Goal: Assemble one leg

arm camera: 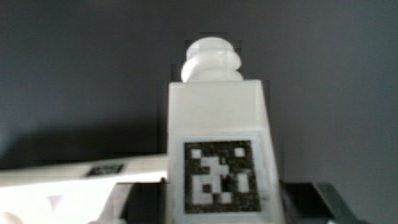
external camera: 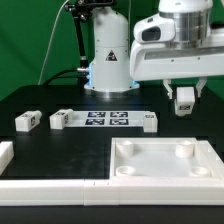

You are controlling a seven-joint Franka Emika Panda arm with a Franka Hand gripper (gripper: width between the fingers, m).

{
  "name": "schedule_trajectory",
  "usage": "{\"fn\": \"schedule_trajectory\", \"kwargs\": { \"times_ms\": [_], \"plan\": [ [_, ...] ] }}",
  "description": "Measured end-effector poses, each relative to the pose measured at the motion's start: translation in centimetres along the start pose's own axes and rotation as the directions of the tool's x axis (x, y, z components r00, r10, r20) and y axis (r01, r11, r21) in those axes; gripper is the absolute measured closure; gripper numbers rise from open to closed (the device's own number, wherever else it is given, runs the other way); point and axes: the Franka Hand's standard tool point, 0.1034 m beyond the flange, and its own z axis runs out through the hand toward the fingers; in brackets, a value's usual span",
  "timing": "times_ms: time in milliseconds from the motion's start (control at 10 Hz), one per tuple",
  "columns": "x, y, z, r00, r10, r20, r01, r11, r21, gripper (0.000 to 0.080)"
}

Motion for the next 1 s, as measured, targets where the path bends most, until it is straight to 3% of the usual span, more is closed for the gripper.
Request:
{"fn": "schedule_trajectory", "kwargs": {
  "times_ms": [100, 400, 500, 600, 800, 900, 1000],
  "plan": [
    [0.8, -0.6, -0.2, 0.992, -0.020, -0.126, 0.021, 1.000, 0.004, 0.0509],
    [0.2, -1.6, 0.1, 0.930, -0.032, -0.366, 0.052, 0.998, 0.046, 0.0509],
    [0.0, -1.7, 0.4, 0.920, -0.037, -0.390, 0.061, 0.997, 0.049, 0.0509],
    [0.6, -1.1, 0.1, 0.911, -0.093, -0.402, 0.111, 0.994, 0.023, 0.0509],
    [3.5, 1.0, -1.5, 0.903, -0.166, -0.397, 0.171, 0.985, -0.022, 0.0509],
    [4.3, 2.0, -1.7, 0.897, -0.181, -0.403, 0.183, 0.983, -0.034, 0.0509],
    [3.8, 1.5, -1.4, 0.899, -0.183, -0.397, 0.186, 0.982, -0.031, 0.0509]
  ]
}}
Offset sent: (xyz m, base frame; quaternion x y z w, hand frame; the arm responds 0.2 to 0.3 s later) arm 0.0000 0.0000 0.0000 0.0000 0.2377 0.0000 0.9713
